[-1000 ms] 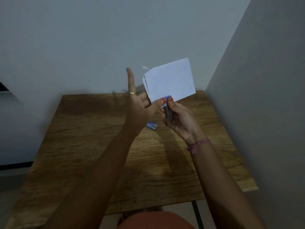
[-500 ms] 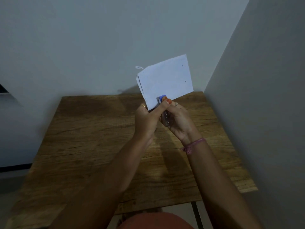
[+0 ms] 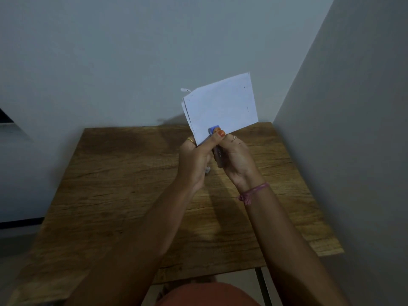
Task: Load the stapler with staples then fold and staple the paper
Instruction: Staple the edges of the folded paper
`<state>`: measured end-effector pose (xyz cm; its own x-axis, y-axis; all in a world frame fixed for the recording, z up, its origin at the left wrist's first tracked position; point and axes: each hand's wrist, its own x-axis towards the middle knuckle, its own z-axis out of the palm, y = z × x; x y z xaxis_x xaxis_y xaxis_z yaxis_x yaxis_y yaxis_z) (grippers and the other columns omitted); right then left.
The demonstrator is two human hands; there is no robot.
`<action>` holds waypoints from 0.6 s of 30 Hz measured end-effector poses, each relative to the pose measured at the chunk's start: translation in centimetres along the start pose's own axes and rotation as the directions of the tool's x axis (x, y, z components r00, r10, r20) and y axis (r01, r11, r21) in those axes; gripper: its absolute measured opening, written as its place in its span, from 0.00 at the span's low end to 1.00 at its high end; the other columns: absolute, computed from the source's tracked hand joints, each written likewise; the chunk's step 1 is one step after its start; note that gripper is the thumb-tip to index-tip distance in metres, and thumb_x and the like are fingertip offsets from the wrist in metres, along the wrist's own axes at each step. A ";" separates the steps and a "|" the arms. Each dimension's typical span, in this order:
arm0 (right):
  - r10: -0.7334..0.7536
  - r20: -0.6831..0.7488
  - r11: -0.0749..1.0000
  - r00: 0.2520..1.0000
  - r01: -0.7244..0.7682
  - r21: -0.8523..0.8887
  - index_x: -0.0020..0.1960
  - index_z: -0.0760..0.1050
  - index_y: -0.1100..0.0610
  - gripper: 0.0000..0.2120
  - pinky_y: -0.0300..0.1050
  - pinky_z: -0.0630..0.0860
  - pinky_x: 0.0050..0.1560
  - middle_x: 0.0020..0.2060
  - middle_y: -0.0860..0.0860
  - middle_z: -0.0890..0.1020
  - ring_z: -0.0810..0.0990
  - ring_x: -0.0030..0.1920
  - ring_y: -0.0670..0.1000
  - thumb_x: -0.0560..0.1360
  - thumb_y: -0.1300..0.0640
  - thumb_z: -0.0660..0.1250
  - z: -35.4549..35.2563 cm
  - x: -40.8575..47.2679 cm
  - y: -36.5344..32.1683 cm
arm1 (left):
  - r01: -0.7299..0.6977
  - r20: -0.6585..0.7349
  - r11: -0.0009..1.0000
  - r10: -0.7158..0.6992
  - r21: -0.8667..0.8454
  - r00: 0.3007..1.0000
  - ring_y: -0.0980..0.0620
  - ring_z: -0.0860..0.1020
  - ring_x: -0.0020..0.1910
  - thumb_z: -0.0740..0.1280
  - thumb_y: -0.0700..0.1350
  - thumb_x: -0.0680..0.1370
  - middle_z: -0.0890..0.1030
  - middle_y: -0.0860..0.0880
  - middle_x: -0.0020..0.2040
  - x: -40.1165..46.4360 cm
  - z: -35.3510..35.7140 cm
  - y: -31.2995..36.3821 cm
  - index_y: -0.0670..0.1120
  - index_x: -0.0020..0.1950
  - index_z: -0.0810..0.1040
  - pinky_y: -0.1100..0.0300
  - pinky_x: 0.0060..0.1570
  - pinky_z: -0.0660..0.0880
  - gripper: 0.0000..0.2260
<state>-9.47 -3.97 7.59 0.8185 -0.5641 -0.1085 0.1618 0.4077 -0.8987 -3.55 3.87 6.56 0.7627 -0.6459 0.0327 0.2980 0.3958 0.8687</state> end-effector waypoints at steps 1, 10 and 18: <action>-0.005 -0.004 1.000 1.000 0.005 -0.011 0.46 0.78 0.61 0.06 0.34 0.74 0.29 0.33 0.48 0.83 0.81 0.33 0.43 0.76 0.58 0.67 -0.1 0.0 0.0 | 0.008 0.036 1.000 -0.008 -0.012 0.999 0.45 0.81 0.57 0.72 0.44 0.74 0.84 0.44 0.55 0.0 -0.1 0.1 0.46 0.56 0.82 0.49 0.58 0.76 0.11; 0.078 0.066 0.997 0.995 -0.079 0.014 0.45 0.78 0.57 0.13 0.43 0.65 0.39 0.37 0.54 0.82 0.75 0.39 0.50 0.68 0.48 0.72 -1.0 -0.2 -1.1 | 0.091 -0.002 0.992 -0.092 -0.091 0.996 0.43 0.80 0.57 0.60 0.43 0.82 0.82 0.41 0.57 0.2 -0.7 1.5 0.42 0.62 0.75 0.50 0.58 0.78 0.12; 0.094 0.048 0.992 0.994 -0.098 0.085 0.50 0.78 0.57 0.15 0.39 0.73 0.35 0.40 0.51 0.79 0.79 0.41 0.46 0.69 0.48 0.71 -2.8 0.0 -2.3 | -0.010 -0.086 1.000 0.011 0.018 0.996 0.48 0.83 0.52 0.62 0.42 0.81 0.85 0.49 0.49 0.2 -1.5 2.0 0.47 0.55 0.76 0.56 0.53 0.80 0.05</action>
<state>-11.39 -6.94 8.45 0.8554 -0.4883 -0.1725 0.1268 0.5204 -0.8445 -1.93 5.47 7.52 0.8125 -0.5830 0.0001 0.2802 0.3906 0.8769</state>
